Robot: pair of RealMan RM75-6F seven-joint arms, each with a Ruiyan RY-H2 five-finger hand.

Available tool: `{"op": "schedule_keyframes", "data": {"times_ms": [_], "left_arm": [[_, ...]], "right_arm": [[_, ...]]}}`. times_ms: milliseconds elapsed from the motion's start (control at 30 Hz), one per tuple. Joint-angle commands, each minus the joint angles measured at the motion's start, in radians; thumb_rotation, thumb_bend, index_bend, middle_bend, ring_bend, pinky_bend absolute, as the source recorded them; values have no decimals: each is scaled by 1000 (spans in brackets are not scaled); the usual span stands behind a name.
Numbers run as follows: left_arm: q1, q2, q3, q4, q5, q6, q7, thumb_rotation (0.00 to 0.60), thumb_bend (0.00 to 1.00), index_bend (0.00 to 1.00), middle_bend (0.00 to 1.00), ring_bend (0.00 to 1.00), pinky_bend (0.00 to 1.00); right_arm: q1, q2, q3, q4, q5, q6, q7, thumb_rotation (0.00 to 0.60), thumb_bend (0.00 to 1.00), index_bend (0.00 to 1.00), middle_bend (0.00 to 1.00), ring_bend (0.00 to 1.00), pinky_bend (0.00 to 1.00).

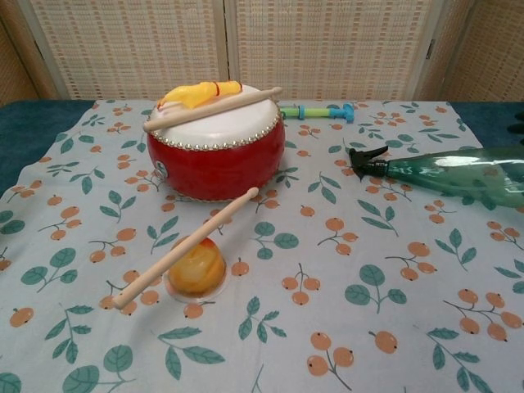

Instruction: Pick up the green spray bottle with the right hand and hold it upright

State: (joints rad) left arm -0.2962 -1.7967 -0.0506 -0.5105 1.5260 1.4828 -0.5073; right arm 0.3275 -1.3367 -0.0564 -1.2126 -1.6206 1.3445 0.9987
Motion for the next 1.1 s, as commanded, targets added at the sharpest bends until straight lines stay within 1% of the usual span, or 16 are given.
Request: {"op": "schedule_keyframes", "data": {"times_ms": [33,100,133,200,233,300,333,400,433,500,600,700,767,867,967,1100], "left_arm": [[0,2,2,-4,2,2,-6,600,223,0,0,0,27],[-1,4,5,-10,7,5,-10,600,223,0,0,0,27],[-1,5,8,-14,11,8,-13,600,223,0,0,0,27],[-2,7,12,-20,17,12,-17,600,223,0,0,0,27],[-2,9,14,-23,19,14,-20,600,223,0,0,0,27],[-2,10,16,-26,22,16,-24,600,224,0,0,0,27],[-3,11,16,-29,23,18,-26,600,224,0,0,0,27],[-4,14,16,-30,21,13,-32,600,224,0,0,0,27],[-4,15,16,-29,20,10,-38,600,223,0,0,0,27],[-3,17,15,-31,20,9,-48,600,223,0,0,0,27],[-4,20,14,-31,19,8,-64,600,223,0,0,0,27],[-4,21,13,-28,18,9,-76,600,223,0,0,0,27],[-4,22,13,-27,18,11,-83,600,224,0,0,0,27],[-4,24,5,-24,11,13,-93,600,222,0,0,0,27],[-3,28,-1,-20,5,11,-111,600,223,0,0,0,27],[-3,29,-2,-18,3,10,-120,600,222,0,0,0,27]], "right_arm": [[2,110,71,-160,55,26,-138,600,0,7,74,0,106],[18,119,132,-199,125,15,-248,600,0,47,119,0,142],[34,112,174,-213,177,4,-341,600,0,94,147,2,159],[67,97,226,-229,250,-29,-494,600,0,175,181,12,177],[94,94,250,-242,300,-68,-607,600,0,206,191,18,183],[135,89,283,-269,381,-116,-787,600,0,222,203,29,195],[167,75,306,-278,425,-124,-923,600,0,237,219,48,214],[210,54,332,-292,500,-132,-1122,600,0,275,251,83,248],[238,42,345,-303,556,-137,-1255,600,0,299,264,93,257],[290,30,358,-329,663,-143,-1486,600,0,315,269,95,257],[356,10,365,-371,785,-141,-1724,600,0,325,273,95,252],[403,-20,367,-382,859,-153,-1828,600,0,358,273,93,201],[436,-42,372,-381,936,-177,-1883,600,0,380,273,75,136],[484,-86,379,-355,1048,-198,-1951,600,0,406,273,18,25],[519,-141,383,-301,1125,-214,-1968,600,0,425,273,9,5],[534,-167,378,-267,1148,-216,-1980,600,0,435,273,9,0]]}}
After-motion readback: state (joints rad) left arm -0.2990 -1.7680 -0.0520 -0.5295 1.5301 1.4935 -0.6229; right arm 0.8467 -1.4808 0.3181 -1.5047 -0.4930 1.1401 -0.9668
